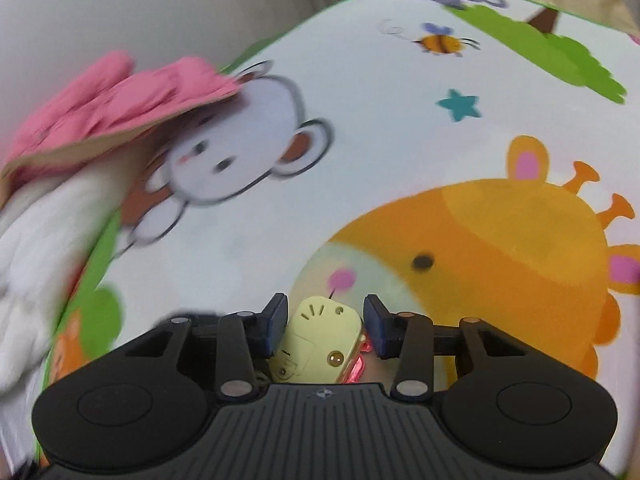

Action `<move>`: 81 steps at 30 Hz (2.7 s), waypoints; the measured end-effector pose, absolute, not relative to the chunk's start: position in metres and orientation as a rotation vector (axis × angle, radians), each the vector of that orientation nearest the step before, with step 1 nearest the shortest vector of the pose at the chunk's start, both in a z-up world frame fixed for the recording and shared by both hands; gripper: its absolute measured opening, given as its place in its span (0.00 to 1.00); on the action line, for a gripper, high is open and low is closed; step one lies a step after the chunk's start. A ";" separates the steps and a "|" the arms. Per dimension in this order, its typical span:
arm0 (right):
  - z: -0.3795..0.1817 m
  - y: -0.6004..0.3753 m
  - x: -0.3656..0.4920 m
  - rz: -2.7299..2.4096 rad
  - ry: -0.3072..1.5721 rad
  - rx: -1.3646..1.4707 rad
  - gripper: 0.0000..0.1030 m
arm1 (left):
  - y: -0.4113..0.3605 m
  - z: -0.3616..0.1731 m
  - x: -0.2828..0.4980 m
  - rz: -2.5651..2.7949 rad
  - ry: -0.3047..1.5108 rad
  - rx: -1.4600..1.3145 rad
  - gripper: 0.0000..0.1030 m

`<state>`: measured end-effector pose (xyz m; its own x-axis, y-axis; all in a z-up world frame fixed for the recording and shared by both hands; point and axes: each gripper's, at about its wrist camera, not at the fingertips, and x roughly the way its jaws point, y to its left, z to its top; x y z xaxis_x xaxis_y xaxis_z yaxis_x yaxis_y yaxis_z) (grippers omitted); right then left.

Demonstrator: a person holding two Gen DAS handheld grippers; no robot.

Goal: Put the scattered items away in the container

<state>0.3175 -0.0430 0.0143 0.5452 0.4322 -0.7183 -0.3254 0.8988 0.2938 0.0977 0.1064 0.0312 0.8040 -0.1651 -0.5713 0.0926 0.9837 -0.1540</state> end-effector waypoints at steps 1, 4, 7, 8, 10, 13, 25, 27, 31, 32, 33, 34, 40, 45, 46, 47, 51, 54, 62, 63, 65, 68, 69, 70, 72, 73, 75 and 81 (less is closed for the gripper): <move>0.017 -0.045 0.305 0.477 0.892 0.116 0.39 | 0.105 0.031 0.095 -0.150 0.623 -0.117 1.00; 0.026 -0.059 0.262 0.548 0.918 0.083 0.39 | 0.101 0.032 0.084 -0.190 0.619 -0.101 1.00; 0.036 -0.084 0.214 0.600 0.928 0.085 0.39 | 0.097 0.033 0.066 -0.235 0.615 -0.085 1.00; 0.040 -0.095 0.199 0.607 0.924 0.093 0.39 | 0.095 0.033 0.059 -0.253 0.618 -0.081 1.00; 0.046 -0.120 0.172 0.602 0.914 0.134 0.38 | 0.092 0.034 0.049 -0.284 0.622 -0.072 1.00; 0.053 -0.161 0.137 0.565 0.920 0.238 0.11 | 0.084 0.033 0.039 -0.325 0.624 -0.056 1.00; 0.015 -0.217 0.057 0.233 0.836 0.114 0.41 | 0.058 0.030 0.052 -0.231 0.668 -0.029 1.00; 0.011 -0.217 0.051 0.231 0.808 0.122 0.51 | 0.058 0.028 0.057 -0.197 0.664 -0.010 1.00; 0.002 -0.204 0.048 0.250 0.771 0.123 0.81 | 0.059 0.026 0.067 -0.109 0.670 0.040 1.00; -0.001 -0.197 0.047 0.248 0.759 0.098 0.88 | 0.060 0.026 0.069 -0.099 0.674 0.043 1.00; -0.003 -0.188 0.045 0.243 0.746 0.058 0.94 | 0.060 0.027 0.071 -0.097 0.677 0.045 1.00; -0.006 -0.180 0.043 0.237 0.733 0.012 0.97 | 0.060 0.027 0.073 -0.098 0.677 0.049 1.00; -0.011 -0.172 0.039 0.224 0.714 -0.035 1.00 | 0.056 0.032 0.101 -0.102 0.634 0.130 1.00; -0.014 -0.168 0.037 0.214 0.702 -0.057 1.00 | 0.052 0.032 0.124 -0.129 0.598 0.164 1.00; -0.014 -0.169 0.037 0.216 0.702 -0.053 1.00 | 0.051 0.030 0.128 -0.134 0.594 0.171 1.00; -0.014 -0.169 0.037 0.217 0.702 -0.049 1.00 | 0.050 0.028 0.132 -0.141 0.591 0.177 1.00; -0.012 -0.172 0.042 0.223 0.733 -0.022 1.00 | 0.049 0.019 0.146 -0.153 0.594 0.201 1.00; -0.007 -0.168 0.049 0.226 0.770 -0.044 1.00 | 0.052 0.015 0.153 -0.161 0.595 0.191 0.99; 0.017 -0.127 0.067 0.290 0.624 -0.193 0.87 | 0.081 0.022 0.145 -0.148 0.606 0.098 0.73; 0.018 -0.122 0.074 0.285 0.618 -0.207 0.79 | 0.086 0.023 0.141 -0.145 0.609 0.084 0.73; 0.018 -0.118 0.092 0.259 0.636 -0.189 0.64 | 0.096 0.027 0.129 -0.144 0.613 0.032 0.73; 0.012 -0.117 0.115 0.292 0.695 -0.123 0.56 | 0.107 0.034 0.103 -0.161 0.615 -0.046 0.73; 0.009 -0.117 0.119 0.303 0.702 -0.120 0.53 | 0.109 0.035 0.094 -0.170 0.619 -0.067 0.73; 0.006 -0.116 0.122 0.310 0.708 -0.120 0.48 | 0.110 0.035 0.085 -0.181 0.627 -0.087 0.74; 0.004 -0.115 0.121 0.318 0.718 -0.109 0.42 | 0.108 0.034 0.072 -0.198 0.648 -0.109 0.74; 0.006 -0.117 0.117 0.322 0.714 -0.099 0.42 | 0.107 0.033 0.066 -0.208 0.660 -0.116 0.74; 0.014 -0.124 0.104 0.345 0.699 -0.073 0.41 | 0.103 0.032 0.057 -0.226 0.678 -0.114 0.74; 0.037 -0.151 0.047 0.432 0.693 -0.116 0.41 | 0.083 0.032 0.047 -0.248 0.689 -0.092 0.75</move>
